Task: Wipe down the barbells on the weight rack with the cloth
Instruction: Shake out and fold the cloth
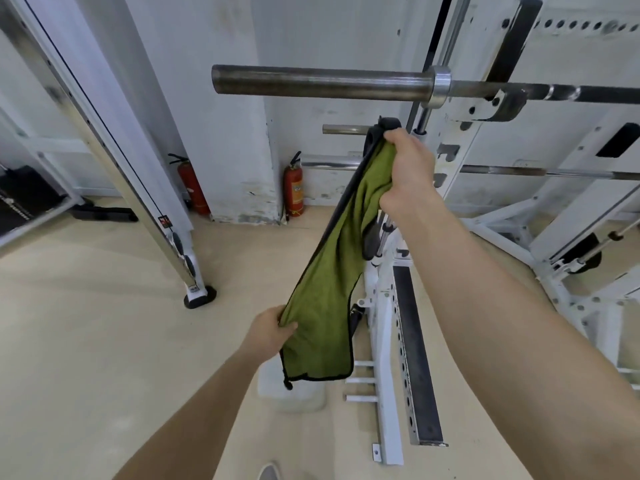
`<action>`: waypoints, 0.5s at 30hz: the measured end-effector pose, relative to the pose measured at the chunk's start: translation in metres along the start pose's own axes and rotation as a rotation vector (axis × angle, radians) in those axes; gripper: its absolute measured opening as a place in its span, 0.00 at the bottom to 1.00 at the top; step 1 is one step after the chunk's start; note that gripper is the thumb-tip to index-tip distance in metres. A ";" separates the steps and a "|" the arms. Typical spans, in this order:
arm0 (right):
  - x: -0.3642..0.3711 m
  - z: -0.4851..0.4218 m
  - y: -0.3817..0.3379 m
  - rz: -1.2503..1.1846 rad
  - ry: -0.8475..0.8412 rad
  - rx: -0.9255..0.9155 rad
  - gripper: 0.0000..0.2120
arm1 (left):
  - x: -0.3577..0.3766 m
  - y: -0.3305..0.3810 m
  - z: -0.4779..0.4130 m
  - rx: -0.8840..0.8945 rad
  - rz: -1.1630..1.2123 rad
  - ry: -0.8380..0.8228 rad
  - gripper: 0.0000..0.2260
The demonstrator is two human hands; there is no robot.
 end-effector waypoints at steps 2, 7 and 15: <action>-0.001 -0.003 -0.005 -0.031 0.042 0.011 0.07 | 0.006 -0.021 -0.003 -0.058 -0.052 -0.013 0.06; -0.022 -0.012 -0.014 0.032 0.197 -0.010 0.09 | -0.015 -0.042 -0.007 -0.165 0.072 0.124 0.04; -0.059 -0.021 0.070 0.401 0.172 0.336 0.33 | -0.073 0.016 -0.028 -0.269 0.316 0.209 0.13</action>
Point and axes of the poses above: each hand's wrist, its own z-axis away from the middle knuckle, its own x-axis out of the palm, y = z × x, the point moved 4 cm from there along -z, towards the middle knuckle, and after that the axes turned 6 degrees about -y, right-handed, at the moved point
